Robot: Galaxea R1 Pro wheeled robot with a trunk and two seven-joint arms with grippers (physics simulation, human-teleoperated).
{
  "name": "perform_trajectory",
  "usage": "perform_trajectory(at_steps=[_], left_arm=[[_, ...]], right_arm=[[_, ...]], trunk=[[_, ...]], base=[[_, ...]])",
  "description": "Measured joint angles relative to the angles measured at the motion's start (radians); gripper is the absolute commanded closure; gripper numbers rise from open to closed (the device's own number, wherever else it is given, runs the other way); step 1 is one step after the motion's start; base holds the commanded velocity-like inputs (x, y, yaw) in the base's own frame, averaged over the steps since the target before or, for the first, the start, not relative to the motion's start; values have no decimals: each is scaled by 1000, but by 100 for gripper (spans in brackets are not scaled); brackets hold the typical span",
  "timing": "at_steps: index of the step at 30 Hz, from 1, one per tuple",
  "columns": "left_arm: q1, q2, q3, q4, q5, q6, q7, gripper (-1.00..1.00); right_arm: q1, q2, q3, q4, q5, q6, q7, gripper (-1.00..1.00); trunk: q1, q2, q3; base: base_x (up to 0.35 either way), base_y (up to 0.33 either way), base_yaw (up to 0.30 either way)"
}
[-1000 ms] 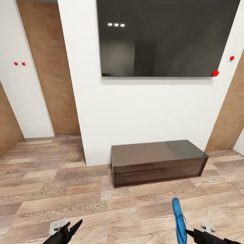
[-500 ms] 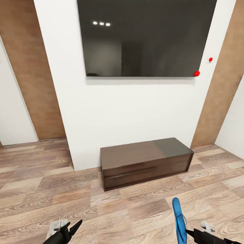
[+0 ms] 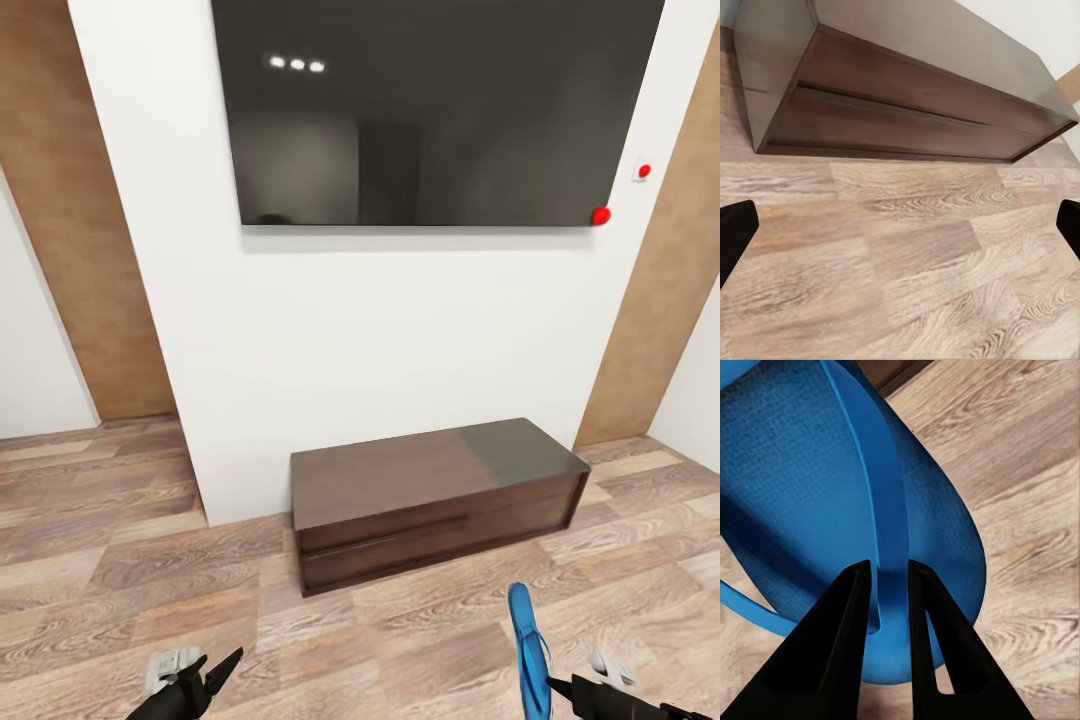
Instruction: In the bedroom, move the book from the bed onto either nightstand, and place the two sandals side by side next to the bed.
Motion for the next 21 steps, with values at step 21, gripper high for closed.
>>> perform_trajectory(at_steps=[21], left_arm=[[0,0,0,0,1,0,-1,-100]], right_arm=[[0,0,1,0,2,-1,-1,100]], trunk=[[0,0,0]], base=[[318,0,0]])
